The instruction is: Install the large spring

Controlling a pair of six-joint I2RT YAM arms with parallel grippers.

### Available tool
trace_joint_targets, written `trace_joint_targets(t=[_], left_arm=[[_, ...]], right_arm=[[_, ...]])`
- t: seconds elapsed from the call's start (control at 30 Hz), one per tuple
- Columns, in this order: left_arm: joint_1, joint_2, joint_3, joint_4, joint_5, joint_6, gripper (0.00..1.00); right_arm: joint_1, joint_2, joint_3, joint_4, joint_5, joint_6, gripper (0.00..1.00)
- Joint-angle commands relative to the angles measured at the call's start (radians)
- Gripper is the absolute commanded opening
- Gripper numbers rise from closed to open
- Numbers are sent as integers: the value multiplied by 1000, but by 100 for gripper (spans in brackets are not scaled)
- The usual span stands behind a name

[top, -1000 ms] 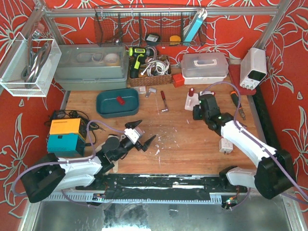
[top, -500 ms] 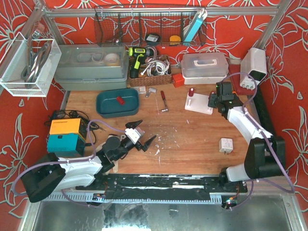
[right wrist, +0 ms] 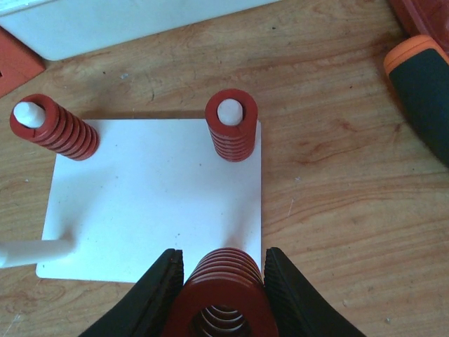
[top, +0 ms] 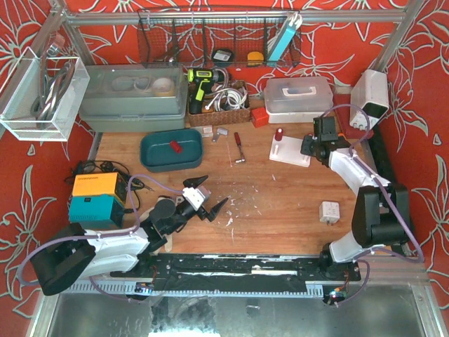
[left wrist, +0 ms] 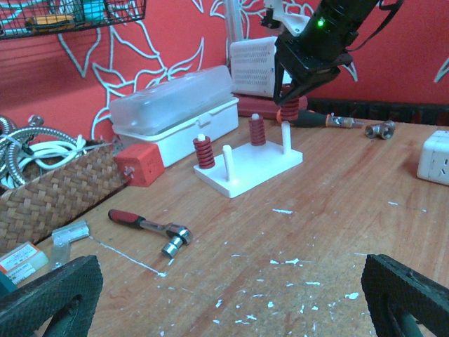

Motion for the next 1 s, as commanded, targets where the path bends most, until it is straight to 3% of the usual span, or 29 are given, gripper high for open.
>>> trace_joint_targets(t=[0.0, 0.4, 0.57, 0.77, 0.97], left_arm=[[-3, -7, 19, 24, 6, 13, 100], [-3, -8, 19, 25, 10, 13, 100], [-3, -8, 19, 25, 11, 13, 100], [-3, -7, 19, 26, 11, 16, 100], [-3, -2, 19, 27, 10, 17, 100]], right_arm=[[-11, 30, 64, -2, 3, -18, 0], [-15, 113, 80, -8, -26, -13, 0], [-16, 164, 90, 4, -22, -9, 5], [-16, 216, 102, 6, -31, 4, 15], [-17, 229, 114, -14, -30, 13, 43]])
